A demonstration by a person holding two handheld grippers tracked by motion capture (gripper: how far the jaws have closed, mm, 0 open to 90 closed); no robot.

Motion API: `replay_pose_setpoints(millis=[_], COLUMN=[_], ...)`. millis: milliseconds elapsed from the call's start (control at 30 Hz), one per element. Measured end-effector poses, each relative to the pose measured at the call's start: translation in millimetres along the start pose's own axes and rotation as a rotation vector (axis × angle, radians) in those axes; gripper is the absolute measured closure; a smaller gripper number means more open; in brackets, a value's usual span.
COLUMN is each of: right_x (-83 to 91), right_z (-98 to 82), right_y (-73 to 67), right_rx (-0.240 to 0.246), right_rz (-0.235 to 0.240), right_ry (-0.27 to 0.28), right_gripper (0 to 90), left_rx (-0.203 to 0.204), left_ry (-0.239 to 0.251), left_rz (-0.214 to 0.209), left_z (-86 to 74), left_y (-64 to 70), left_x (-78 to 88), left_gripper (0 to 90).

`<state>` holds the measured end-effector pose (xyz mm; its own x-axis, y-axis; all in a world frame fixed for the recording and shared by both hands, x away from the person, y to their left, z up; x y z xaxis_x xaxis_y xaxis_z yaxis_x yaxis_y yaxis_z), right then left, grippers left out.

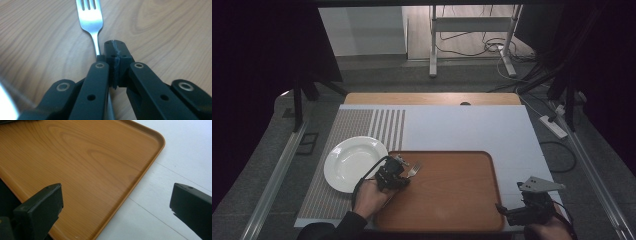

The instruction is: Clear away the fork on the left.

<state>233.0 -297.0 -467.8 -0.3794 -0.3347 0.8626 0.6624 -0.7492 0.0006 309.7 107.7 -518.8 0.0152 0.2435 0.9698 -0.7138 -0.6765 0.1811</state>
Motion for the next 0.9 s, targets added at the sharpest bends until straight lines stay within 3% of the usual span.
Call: replay_pose_setpoints(millis=[900], right_x=[-0.9], right_z=[1.1], right_y=[-0.6], right_rx=[0.004], right_rz=[-0.003], right_ry=[-0.004], right_gripper=[0.0], left_rx=[0.088], left_ry=[-0.007], left_rz=[-0.039], left_z=[-19.0], left_y=[-28.8], left_x=[6.8], left_gripper=[89.2])
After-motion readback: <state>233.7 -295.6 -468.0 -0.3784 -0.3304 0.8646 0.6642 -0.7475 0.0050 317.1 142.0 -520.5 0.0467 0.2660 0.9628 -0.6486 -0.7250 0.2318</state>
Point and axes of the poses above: each handheld gripper's, and its own axes: x roughly backward along the jaws, z roughly out of its top, y roughly to its right, the point moved 1 cm from there along -x, roughly forward along the jaws, and after that the axes turned 15 degrees about -y, right-handed, at the moved point
